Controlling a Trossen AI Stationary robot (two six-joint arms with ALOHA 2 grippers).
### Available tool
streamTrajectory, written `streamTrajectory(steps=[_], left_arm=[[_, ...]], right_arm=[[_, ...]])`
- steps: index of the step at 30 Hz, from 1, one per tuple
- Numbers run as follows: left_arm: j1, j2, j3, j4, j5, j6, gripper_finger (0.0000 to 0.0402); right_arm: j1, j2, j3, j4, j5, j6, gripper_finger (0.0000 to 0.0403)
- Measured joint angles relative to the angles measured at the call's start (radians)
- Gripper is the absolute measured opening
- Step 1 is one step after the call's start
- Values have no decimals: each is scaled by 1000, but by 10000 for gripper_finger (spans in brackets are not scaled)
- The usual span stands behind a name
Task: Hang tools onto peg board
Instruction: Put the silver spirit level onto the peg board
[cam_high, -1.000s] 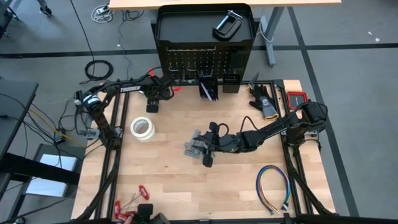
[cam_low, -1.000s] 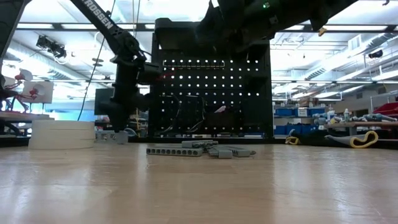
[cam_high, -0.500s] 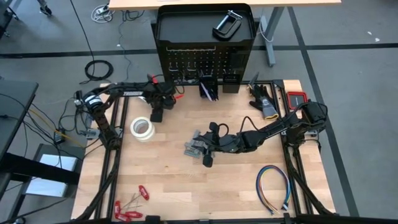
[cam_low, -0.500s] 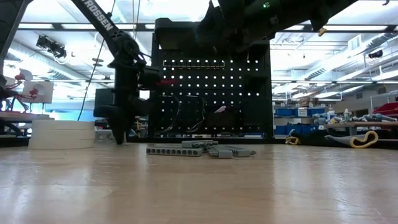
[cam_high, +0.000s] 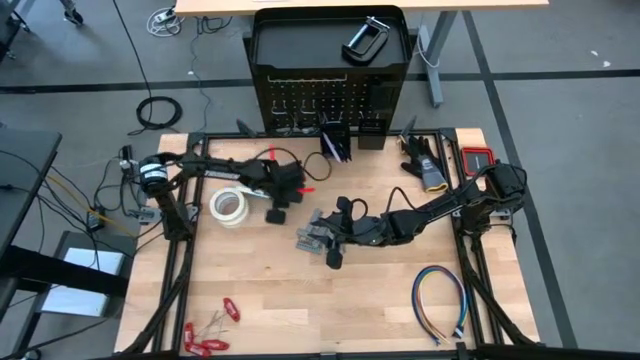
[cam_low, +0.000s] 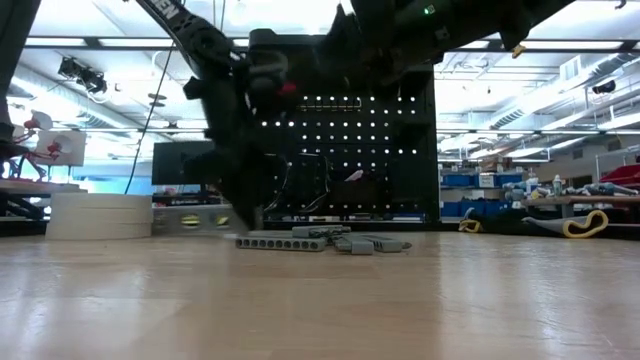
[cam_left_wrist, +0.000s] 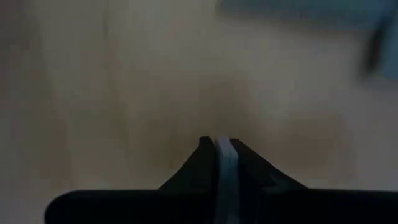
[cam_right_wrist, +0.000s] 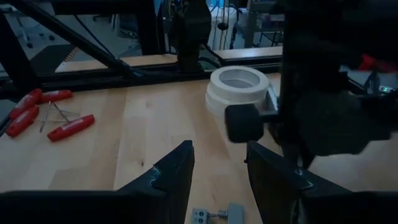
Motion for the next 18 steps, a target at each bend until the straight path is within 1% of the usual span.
streamTrajectory(steps=[2, 5, 7, 9, 11, 14, 18], left_arm=[[-39, 0, 0, 82, 50, -37, 36], [-92, 0, 0, 199, 84, -99, 44], [-122, 0, 0, 257, 106, -114, 54], [-143, 0, 0, 314, 107, -123, 65], [-157, 0, 1, 352, 107, -127, 77], [-162, 0, 1, 371, 91, -139, 94], [-159, -28, 1, 319, 5, -145, 104]], right_arm=[[0, 0, 0, -61, 0, 0, 158], [10, -10, 0, -230, 0, 10, 158], [16, -11, 0, -319, 4, 58, 158], [18, -11, 0, -379, 32, 123, 158], [10, -11, 0, -409, 54, 167, 158], [-5, -11, 0, -422, 55, 192, 160], [-27, -11, 0, -393, 44, 192, 174]])
